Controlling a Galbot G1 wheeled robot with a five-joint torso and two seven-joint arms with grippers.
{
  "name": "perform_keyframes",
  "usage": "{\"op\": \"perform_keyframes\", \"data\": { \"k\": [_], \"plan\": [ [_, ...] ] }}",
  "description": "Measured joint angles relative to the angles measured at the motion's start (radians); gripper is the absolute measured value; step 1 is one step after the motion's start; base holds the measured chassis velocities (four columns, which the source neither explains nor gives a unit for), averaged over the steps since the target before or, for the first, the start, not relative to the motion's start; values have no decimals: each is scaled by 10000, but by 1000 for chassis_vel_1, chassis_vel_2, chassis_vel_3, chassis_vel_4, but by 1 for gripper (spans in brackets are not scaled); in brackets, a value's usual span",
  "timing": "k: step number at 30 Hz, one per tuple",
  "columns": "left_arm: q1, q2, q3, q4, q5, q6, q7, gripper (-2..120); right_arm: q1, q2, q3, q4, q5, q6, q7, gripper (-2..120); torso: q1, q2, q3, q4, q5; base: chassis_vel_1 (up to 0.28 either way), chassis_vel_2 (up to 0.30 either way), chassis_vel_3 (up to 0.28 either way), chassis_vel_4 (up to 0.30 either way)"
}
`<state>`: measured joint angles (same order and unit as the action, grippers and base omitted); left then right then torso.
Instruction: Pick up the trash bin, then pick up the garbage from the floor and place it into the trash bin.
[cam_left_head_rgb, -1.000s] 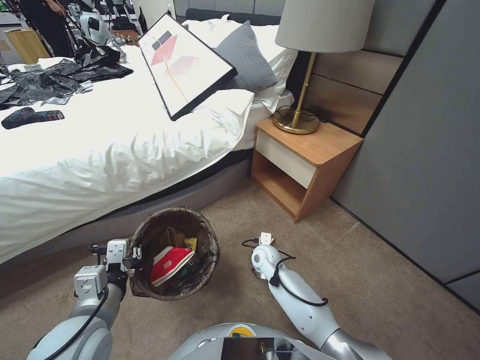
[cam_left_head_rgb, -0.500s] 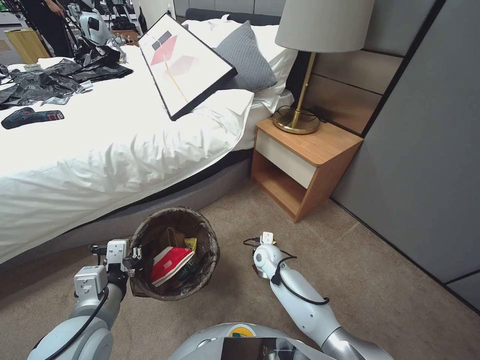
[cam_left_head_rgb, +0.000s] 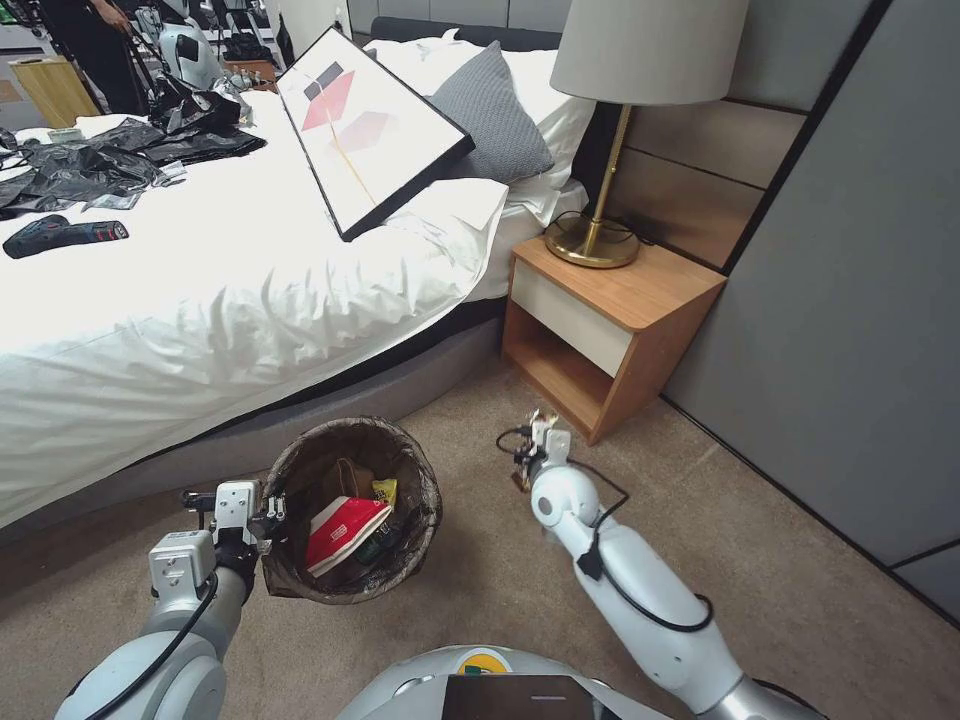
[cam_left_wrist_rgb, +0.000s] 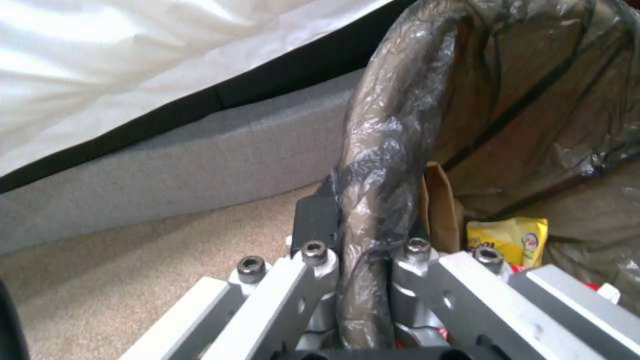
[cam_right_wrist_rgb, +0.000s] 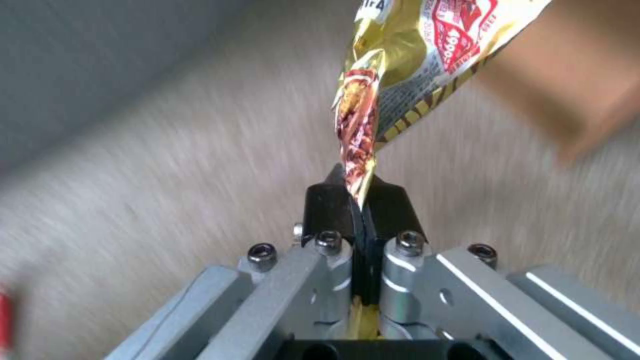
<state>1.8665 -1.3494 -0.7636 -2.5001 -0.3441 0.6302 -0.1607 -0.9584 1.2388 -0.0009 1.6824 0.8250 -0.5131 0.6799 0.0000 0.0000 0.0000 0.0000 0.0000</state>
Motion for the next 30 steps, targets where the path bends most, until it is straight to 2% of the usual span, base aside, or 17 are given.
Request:
{"op": "perform_keyframes", "data": {
  "k": [1, 2, 5, 10, 13, 17, 20, 25, 30],
  "plan": [
    [6, 38, -15, 0, -5, 2, -1, 3, 58, -332, 65, 689, 186, 5, -1, 0, 0, 0, -1, 1, 2, 0, 0, 0, 0],
    [6, 38, -15, 0, -5, 2, -1, 3, 58, -332, 65, 689, 186, 5, -1, 0, 0, 0, -1, 1, 2, 0, 0, 0, 0],
    [37, 85, -25, 0, -2, 3, -6, 3, 85, -1240, 164, 1901, 524, -9, -22, 0, -1, 0, 0, -1, 1, 0, 0, 0, 0],
    [60, 117, -22, 0, 5, 3, -5, 3, 26, -1986, 243, 2897, 731, -35, -162, 0, 0, 0, 0, -2, 3, 0, 0, 0, 0],
    [79, 200, -26, 0, 8, 9, -4, 3, -36, -2649, 382, 4242, 1003, -80, -491, 0, 0, 0, -1, -1, 2, 0, 0, 0, 0],
    [100, 251, -27, 0, 8, 17, -3, 3, 4, -2924, 469, 4936, 1100, -81, -821, 0, 0, 0, -1, 1, 2, 0, 0, 0, 0],
    [161, 350, -24, 0, 8, 30, -3, 3, 248, -3303, 503, 5761, 1174, -41, -1524, 0, 0, 0, 0, 1, 1, 0, 0, 0, 0],
    [192, 455, -32, 0, 1, 50, -6, 3, 617, -3606, 434, 6308, 1278, -14, -2146, 0, 0, 0, 0, 1, 1, 0, 0, 0, 0],
    [202, 524, -10, 0, -2, 97, -8, 3, 973, -3994, 125, 6804, 1342, 38, -3203, 0, -1, 0, 0, 1, 0, 0, 0, 0, 0]
  ]
}}
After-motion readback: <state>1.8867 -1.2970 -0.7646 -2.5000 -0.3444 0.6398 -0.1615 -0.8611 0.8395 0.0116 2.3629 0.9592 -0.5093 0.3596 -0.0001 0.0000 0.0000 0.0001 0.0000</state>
